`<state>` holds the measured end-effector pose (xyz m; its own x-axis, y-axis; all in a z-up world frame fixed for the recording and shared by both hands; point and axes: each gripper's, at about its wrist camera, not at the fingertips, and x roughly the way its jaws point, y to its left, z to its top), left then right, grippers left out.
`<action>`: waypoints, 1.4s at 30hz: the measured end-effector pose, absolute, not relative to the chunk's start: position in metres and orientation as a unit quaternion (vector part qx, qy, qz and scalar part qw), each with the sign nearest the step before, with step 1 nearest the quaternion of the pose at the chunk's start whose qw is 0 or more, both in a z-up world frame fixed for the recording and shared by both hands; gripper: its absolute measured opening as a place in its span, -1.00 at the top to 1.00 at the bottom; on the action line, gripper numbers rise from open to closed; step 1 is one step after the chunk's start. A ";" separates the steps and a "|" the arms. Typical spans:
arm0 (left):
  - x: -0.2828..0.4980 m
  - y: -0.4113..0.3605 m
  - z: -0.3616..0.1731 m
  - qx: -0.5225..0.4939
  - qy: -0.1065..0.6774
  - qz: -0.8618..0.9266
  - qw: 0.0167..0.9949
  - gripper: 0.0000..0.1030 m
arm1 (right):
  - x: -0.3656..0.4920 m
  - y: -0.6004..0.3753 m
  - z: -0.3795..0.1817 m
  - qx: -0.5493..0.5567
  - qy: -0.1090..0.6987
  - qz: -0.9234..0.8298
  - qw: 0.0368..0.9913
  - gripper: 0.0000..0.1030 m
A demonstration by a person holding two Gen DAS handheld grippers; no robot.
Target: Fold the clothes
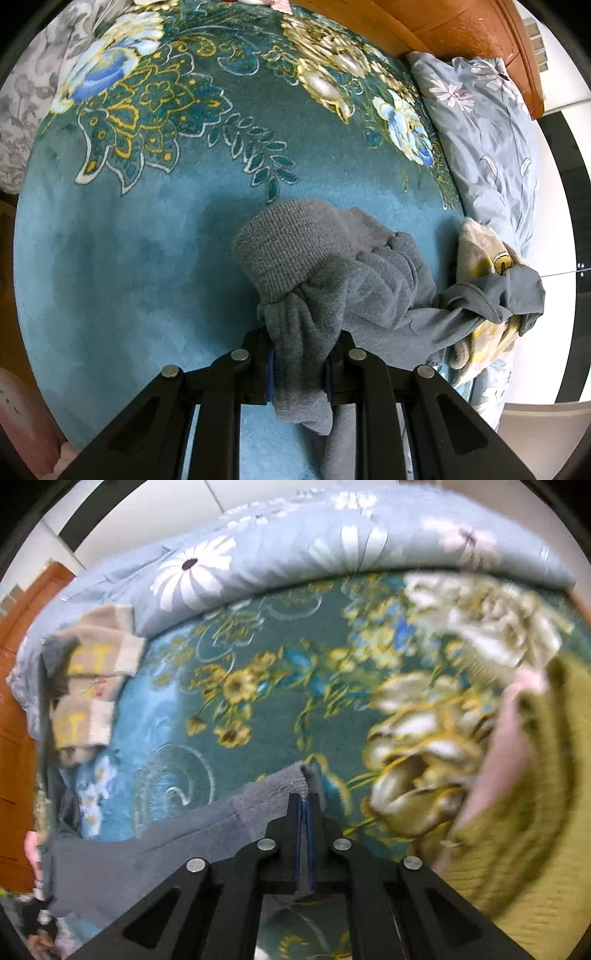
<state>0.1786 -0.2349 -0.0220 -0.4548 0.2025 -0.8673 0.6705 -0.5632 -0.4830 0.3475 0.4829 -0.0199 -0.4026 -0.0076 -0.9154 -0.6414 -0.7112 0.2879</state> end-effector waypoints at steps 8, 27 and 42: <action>0.177 -0.234 -0.025 0.501 0.438 -0.729 0.161 0.60 | 0.370 0.467 0.000 -0.499 0.329 0.781 0.182 0.69; 0.189 -0.232 0.045 0.360 0.387 -0.843 0.096 0.62 | 0.392 0.423 0.049 -0.401 0.416 0.805 0.133 0.86; 0.190 -0.242 -0.016 0.480 0.468 -0.733 0.113 0.61 | 0.429 0.388 -0.003 -0.625 0.308 0.694 0.182 0.56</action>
